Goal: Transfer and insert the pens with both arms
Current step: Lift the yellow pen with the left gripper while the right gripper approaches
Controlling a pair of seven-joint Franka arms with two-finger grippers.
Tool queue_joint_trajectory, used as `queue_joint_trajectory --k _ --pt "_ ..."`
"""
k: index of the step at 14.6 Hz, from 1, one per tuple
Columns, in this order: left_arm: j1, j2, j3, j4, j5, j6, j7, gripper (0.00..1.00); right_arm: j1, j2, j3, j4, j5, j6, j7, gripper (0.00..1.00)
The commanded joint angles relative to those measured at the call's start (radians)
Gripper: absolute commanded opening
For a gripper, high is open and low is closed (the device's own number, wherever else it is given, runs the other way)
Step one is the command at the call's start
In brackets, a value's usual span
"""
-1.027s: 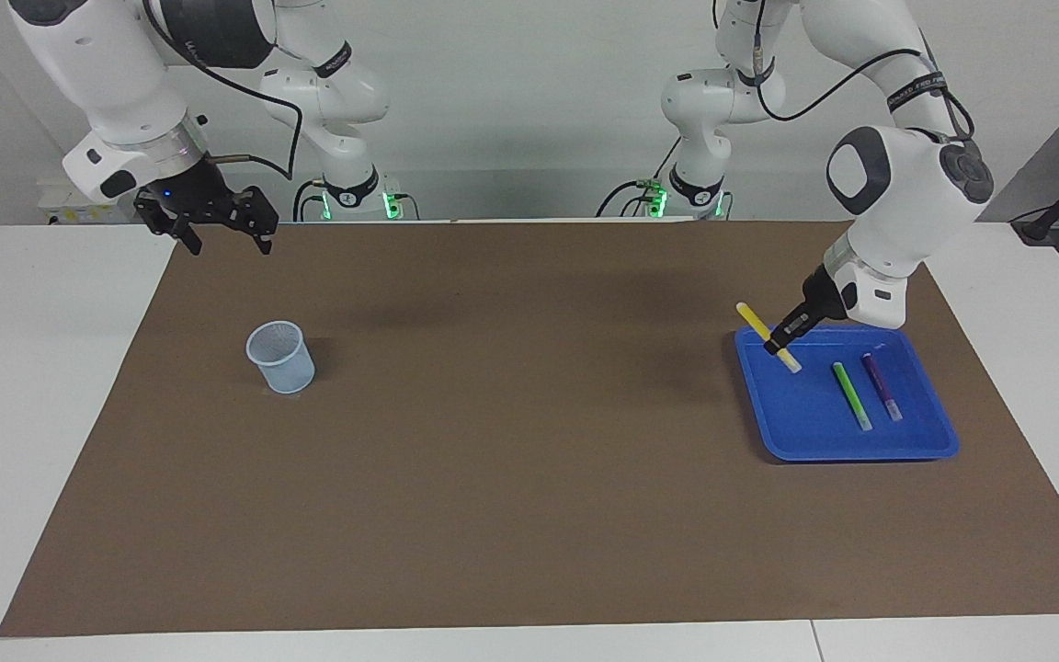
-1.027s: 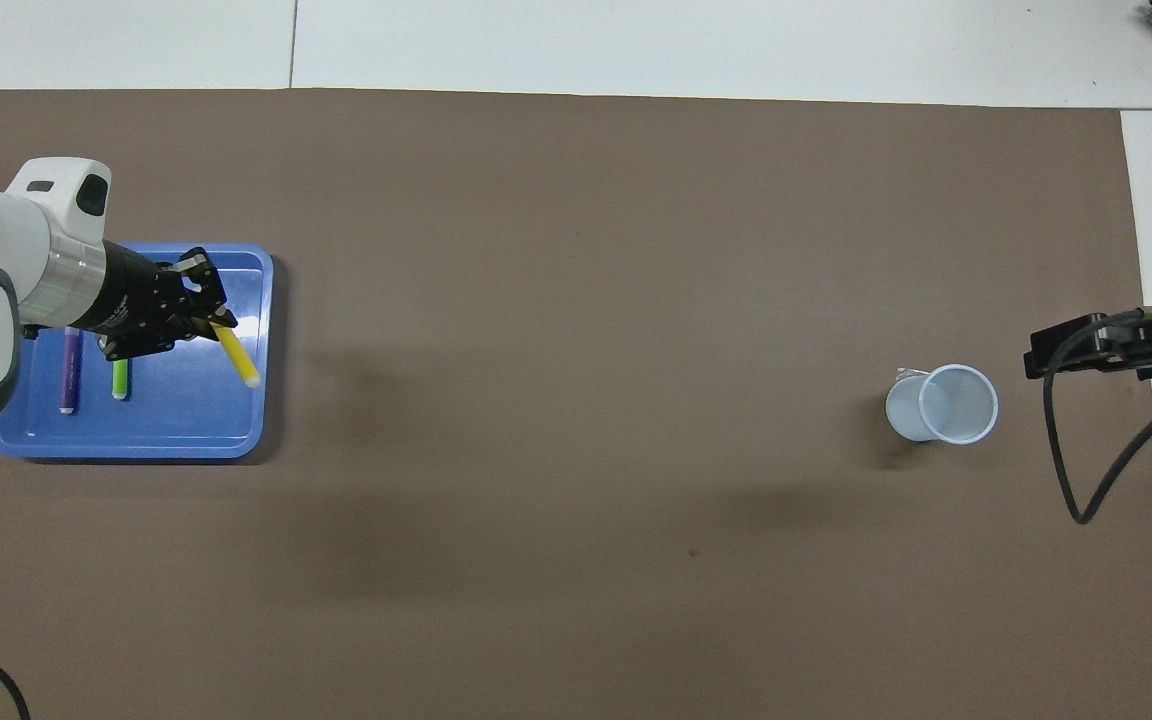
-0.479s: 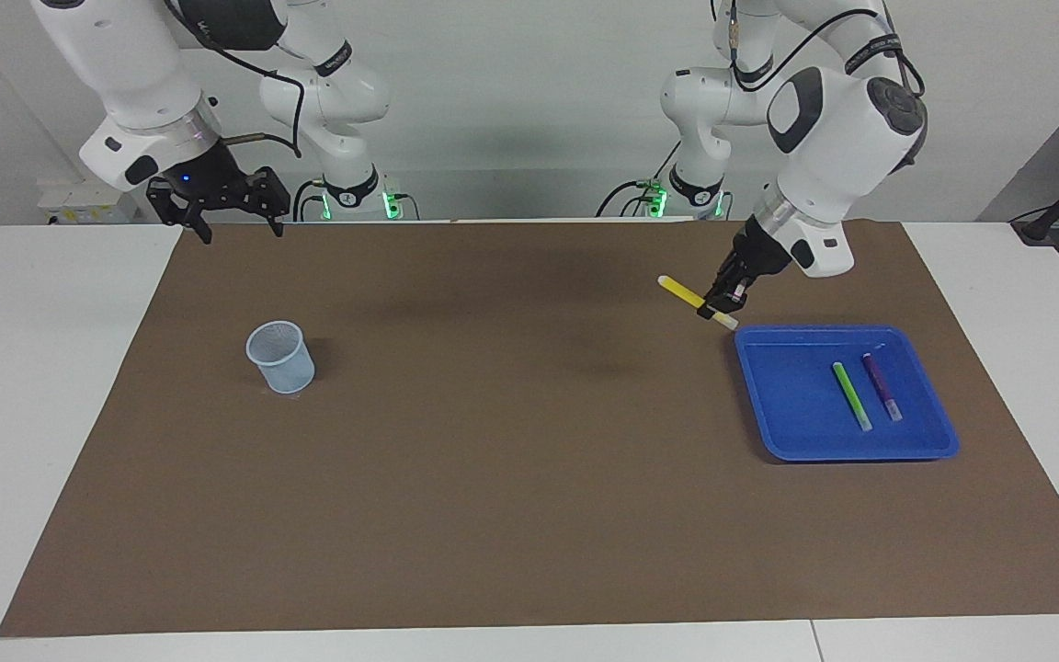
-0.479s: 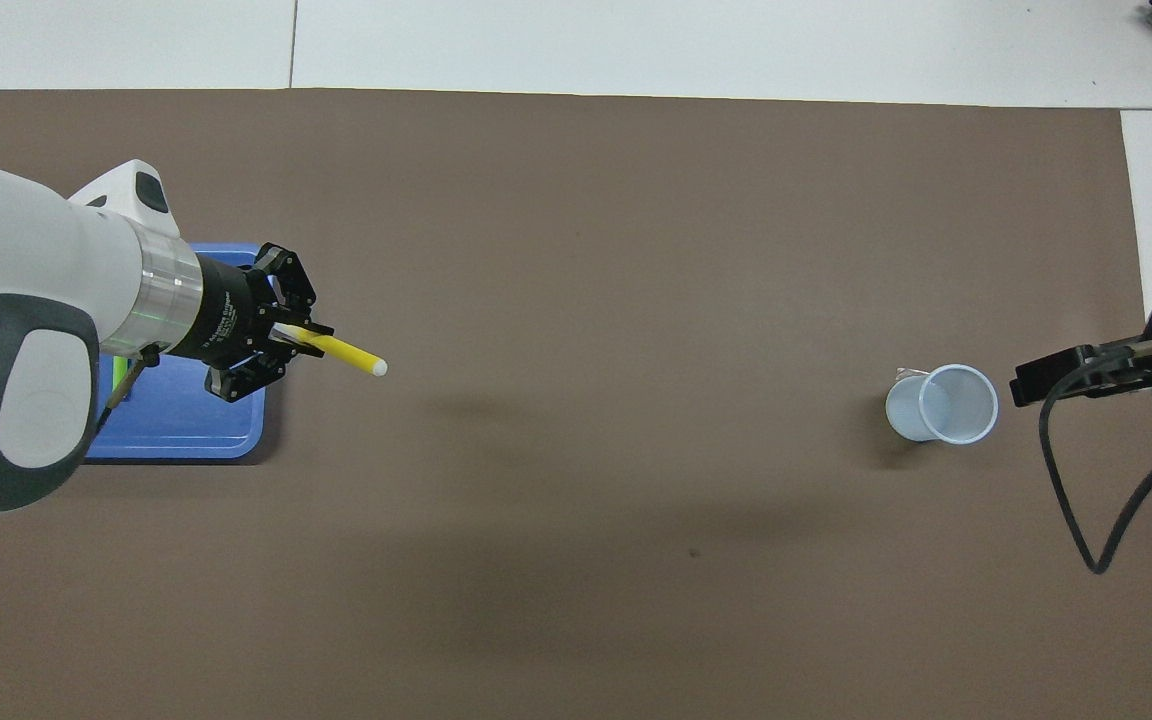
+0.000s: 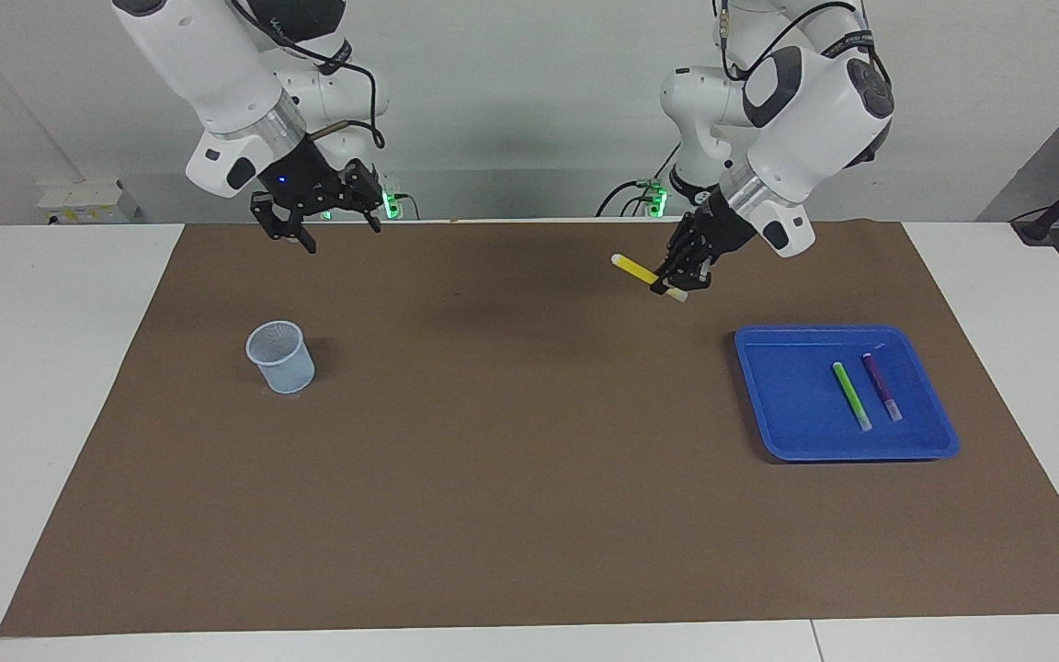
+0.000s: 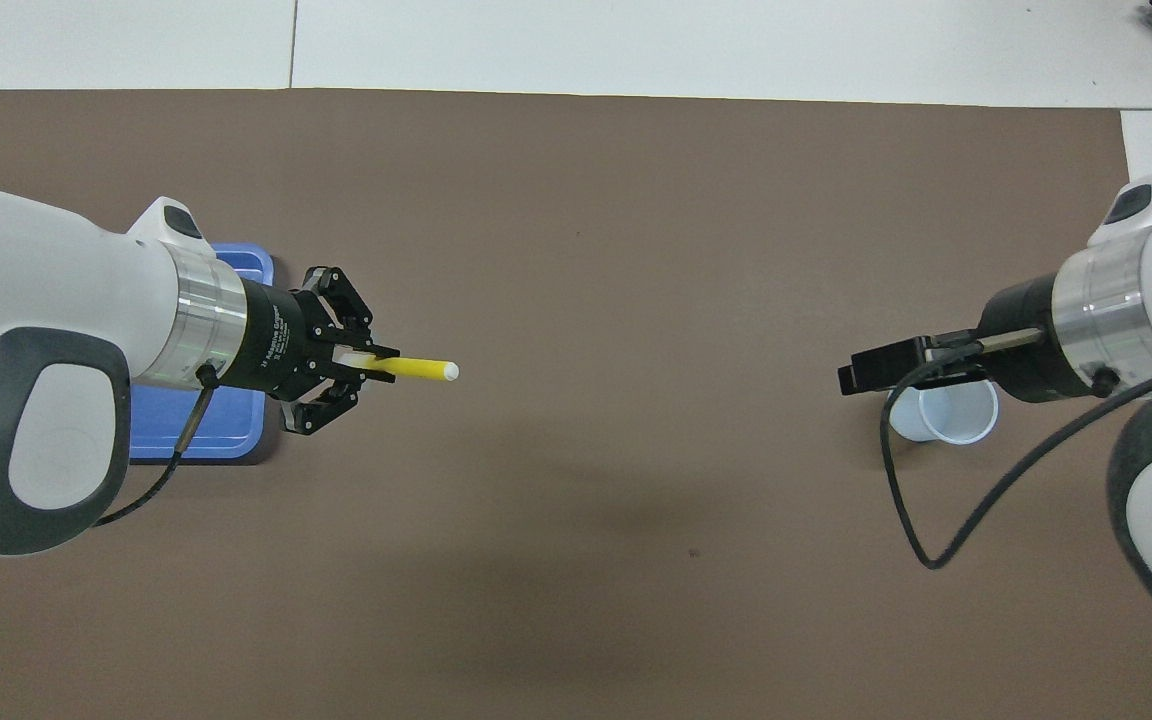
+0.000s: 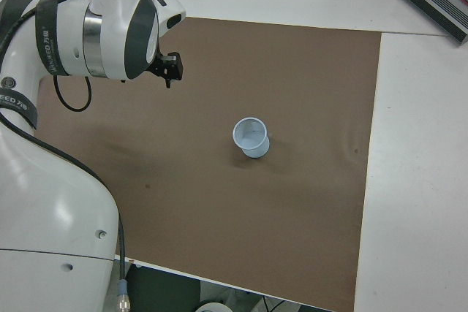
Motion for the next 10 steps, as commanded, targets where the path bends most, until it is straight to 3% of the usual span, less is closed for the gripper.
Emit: queue_joint_trajectory --k 1,5,10 --pt "-0.034 -0.057 0.012 -0.059 -0.067 0.012 -0.036 0.0 0.08 -0.053 0.0 -0.083 0.107 0.123 0.197 1.0" --pt "-0.06 -0.095 0.012 -0.11 -0.115 0.029 -0.053 0.0 0.258 -0.051 0.0 -0.119 0.118 0.289 0.365 1.0" --pt "-0.08 -0.12 0.012 -0.145 -0.144 0.058 -0.083 0.0 0.316 -0.048 0.0 -0.15 0.205 0.373 0.488 1.0"
